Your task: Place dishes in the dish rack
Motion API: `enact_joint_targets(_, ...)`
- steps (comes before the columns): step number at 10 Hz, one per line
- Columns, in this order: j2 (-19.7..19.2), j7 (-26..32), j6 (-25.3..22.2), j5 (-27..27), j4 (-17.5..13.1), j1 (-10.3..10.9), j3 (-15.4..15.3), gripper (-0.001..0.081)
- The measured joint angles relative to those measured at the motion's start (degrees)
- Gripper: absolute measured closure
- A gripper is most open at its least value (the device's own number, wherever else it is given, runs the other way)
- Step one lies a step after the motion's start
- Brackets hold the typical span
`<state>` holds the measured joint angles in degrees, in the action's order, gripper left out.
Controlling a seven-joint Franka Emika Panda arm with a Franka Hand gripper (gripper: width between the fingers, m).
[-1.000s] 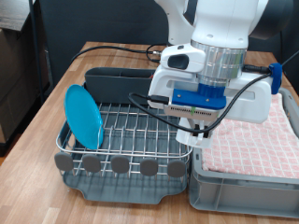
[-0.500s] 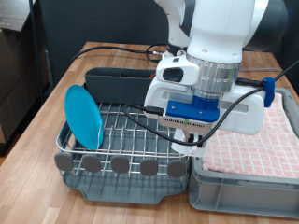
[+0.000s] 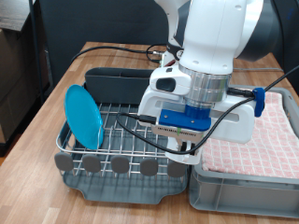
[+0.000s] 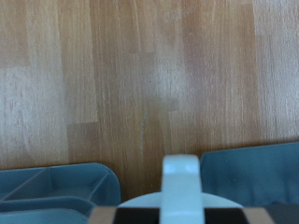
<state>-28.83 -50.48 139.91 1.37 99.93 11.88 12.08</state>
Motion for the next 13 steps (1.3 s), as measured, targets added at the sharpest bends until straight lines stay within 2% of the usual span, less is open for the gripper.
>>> enact_joint_targets(4, -1.5, 2.9, 2.7, -1.7, 0.3, -1.8, -0.7, 0.0734)
enact_joint_targets(6, -2.0, 4.4, 2.7, -3.3, 0.0, -2.8, -1.4, 0.0734)
enact_joint_targets(13, -4.3, 5.8, 1.7, -4.8, -2.2, -4.3, -2.3, 0.0734)
